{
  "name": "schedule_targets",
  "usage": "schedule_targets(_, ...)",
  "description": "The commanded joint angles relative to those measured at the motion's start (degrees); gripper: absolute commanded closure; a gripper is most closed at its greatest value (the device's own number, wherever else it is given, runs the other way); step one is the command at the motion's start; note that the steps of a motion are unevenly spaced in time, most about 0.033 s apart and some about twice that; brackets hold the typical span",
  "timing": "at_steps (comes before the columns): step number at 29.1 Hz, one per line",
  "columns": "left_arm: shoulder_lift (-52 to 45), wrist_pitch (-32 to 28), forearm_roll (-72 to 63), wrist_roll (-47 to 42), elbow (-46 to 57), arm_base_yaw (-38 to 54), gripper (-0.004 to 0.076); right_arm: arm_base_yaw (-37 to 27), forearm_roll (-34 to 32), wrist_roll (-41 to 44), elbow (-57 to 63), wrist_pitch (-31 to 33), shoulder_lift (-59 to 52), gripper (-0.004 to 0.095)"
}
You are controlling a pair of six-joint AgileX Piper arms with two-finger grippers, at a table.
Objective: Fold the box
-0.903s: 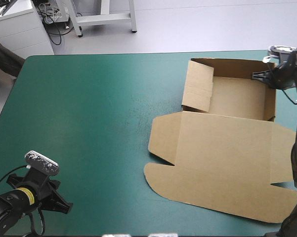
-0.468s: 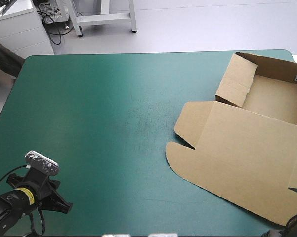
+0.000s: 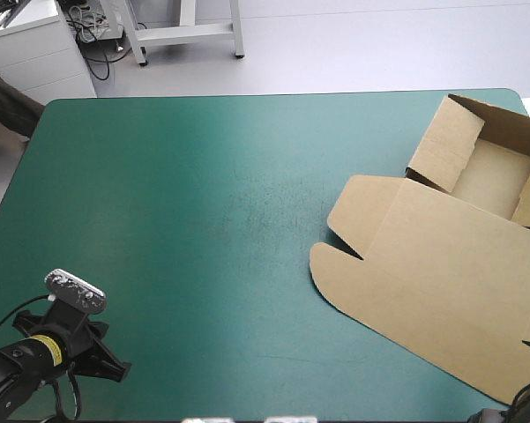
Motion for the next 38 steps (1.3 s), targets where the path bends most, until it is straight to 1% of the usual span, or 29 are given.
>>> schedule_targets(1, 0.4, -2.4, 0.1, -0.2, -1.4, -0.1, 0.0756, -0.4, 0.2, -0.7, -1.9, -1.1, -3.2, 0.0250)
schedule_targets(5, 0.4, -2.0, -0.1, -0.2, -1.4, -0.1, 0.0756, -0.4, 1.3, -0.7, -1.9, -0.1, -4.0, 0.0245)
schedule_targets(9, 0.4, -1.9, -0.9, -0.2, -1.4, -0.1, 0.0756, -0.4, 4.3, -3.0, -1.9, 0.7, -5.9, 0.0247)
schedule_targets(11, 0.4, -1.8, -1.0, -0.2, -1.4, -0.1, 0.0756, -0.4, 5.6, -4.2, -1.9, 1.2, -7.0, 0.0271)
schedule_targets(13, 0.4, -1.8, -1.0, -0.2, -1.4, -0.1, 0.0756, -0.4, 6.2, -5.0, -1.9, 1.8, -8.1, 0.0353)
schedule_targets(16, 0.4, -1.8, -1.2, -0.2, -1.4, -0.1, 0.0756, -0.4, 6.8, -5.0, -1.9, 2.7, -10.2, 0.0563)
schedule_targets(19, 0.4, -1.8, -1.2, -0.2, -1.4, -0.1, 0.0756, -0.4, 8.5, -5.3, -1.9, 3.6, -12.1, 0.0803)
schedule_targets(21, 0.4, -1.8, -1.5, -0.2, -1.4, -0.1, 0.0756, -0.4, 10.5, -6.4, -1.9, 4.4, -13.2, 0.0926)
schedule_targets(23, 0.4, -1.9, -2.2, -0.2, -1.4, -0.1, 0.0756, 0.2, 12.2, -7.4, -1.9, 5.4, -14.1, 0.0925)
schedule_targets(27, 0.4, -2.7, -3.7, -0.2, -1.4, -0.1, 0.0756, 3.5, 12.1, -7.6, -1.9, 7.8, -16.1, 0.0925)
schedule_targets(33, 0.4, -5.2, -3.8, -0.2, -1.4, -0.1, 0.0756, 13.1, 9.1, -7.8, -1.4, 10.7, -19.4, 0.0925)
schedule_targets(37, 0.4, -7.5, -3.8, -0.2, -1.4, -0.1, 0.0756, 19.3, 8.8, -7.1, -1.3, 12.0, -21.8, 0.0925)
schedule_targets(38, 0.4, -8.6, -4.0, -0.2, -1.4, -0.1, 0.0756, 22.0, 8.8, -6.4, -1.3, 12.7, -23.2, 0.0925)
